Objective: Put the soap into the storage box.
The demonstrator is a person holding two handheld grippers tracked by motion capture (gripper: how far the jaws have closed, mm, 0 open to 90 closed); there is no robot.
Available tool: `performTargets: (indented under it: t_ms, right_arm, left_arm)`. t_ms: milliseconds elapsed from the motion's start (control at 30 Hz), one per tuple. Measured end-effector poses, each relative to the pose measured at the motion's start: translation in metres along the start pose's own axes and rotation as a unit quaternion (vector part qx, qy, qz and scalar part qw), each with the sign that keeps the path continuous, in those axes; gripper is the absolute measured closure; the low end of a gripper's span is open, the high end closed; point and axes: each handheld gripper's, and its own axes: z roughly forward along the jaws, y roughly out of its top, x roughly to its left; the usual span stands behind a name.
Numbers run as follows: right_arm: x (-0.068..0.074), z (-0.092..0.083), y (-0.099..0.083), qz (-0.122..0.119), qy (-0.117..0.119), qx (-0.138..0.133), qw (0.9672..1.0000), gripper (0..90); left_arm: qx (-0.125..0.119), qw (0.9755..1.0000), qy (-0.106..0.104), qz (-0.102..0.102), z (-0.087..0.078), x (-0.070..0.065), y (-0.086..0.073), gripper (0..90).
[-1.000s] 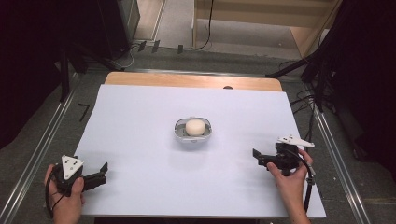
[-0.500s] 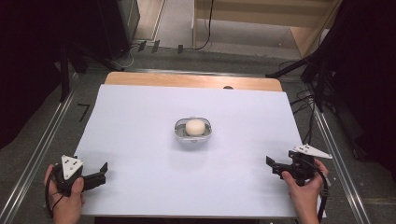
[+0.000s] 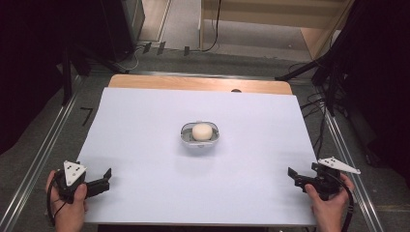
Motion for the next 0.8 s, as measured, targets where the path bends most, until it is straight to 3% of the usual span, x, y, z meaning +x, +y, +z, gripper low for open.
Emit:
performTargets:
  t_ms: [433,700,800]
  right_arm:
    - [-0.019,-0.019,-0.018,0.015,-0.014,-0.002,0.9998,2.1]
    - [-0.027,-0.026,-0.028,0.033,0.002,-0.012,0.9994,2.1]
    - [-0.025,-0.025,-0.030,0.027,0.005,-0.012,0.9995,2.1]
  left_arm:
    - [-0.004,1.0000,-0.002,-0.003,-0.001,0.001,0.000,0.0]
    - [-0.007,1.0000,-0.002,-0.002,-0.001,0.000,-0.001,0.0]
    - [-0.012,0.9999,-0.003,0.000,-0.002,0.000,-0.001,0.0]
